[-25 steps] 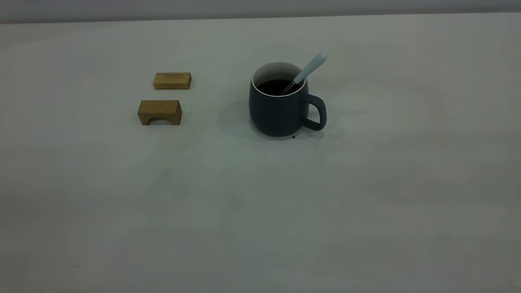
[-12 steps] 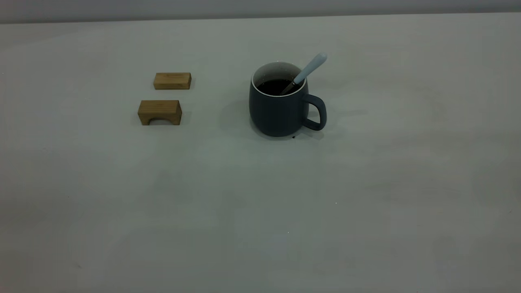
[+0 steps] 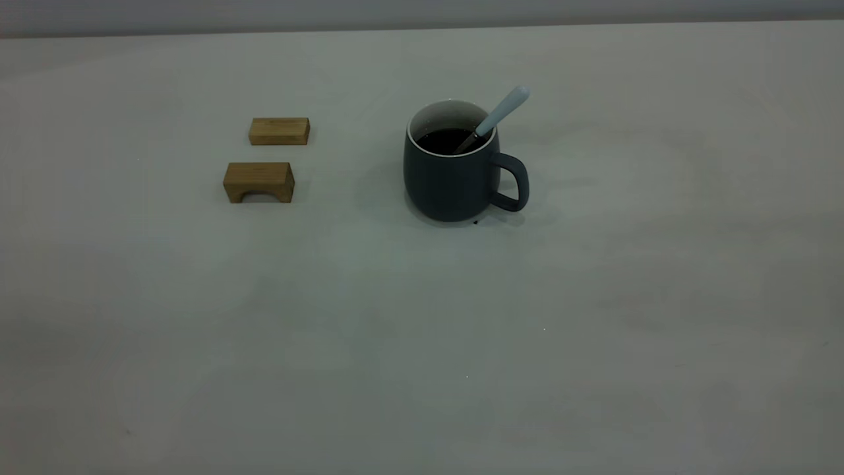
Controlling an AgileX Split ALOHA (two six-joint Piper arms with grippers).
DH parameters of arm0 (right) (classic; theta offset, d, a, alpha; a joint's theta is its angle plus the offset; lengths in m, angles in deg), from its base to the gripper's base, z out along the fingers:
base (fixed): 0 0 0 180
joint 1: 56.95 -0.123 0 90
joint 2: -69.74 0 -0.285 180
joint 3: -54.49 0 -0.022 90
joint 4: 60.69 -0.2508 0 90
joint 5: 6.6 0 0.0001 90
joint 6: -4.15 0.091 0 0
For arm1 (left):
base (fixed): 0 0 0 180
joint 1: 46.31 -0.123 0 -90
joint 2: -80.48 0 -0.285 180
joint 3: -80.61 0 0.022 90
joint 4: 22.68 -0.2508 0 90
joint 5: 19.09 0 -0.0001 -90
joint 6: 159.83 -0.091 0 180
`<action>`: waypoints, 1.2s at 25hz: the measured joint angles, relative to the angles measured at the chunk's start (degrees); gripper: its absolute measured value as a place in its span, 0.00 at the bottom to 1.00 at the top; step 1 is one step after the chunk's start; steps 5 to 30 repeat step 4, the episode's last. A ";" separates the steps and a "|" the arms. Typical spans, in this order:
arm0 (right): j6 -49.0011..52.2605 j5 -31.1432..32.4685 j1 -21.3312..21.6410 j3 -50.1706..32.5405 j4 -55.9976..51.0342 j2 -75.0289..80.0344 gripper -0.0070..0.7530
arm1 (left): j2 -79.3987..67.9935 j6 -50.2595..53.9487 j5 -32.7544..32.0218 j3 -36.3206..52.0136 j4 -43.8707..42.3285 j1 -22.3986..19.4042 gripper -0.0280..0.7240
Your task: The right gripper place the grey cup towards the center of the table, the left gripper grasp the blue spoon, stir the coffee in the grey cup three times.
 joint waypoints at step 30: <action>0.00 0.00 0.00 0.00 0.00 0.00 0.79 | 0.00 0.00 0.00 0.00 0.00 0.00 0.47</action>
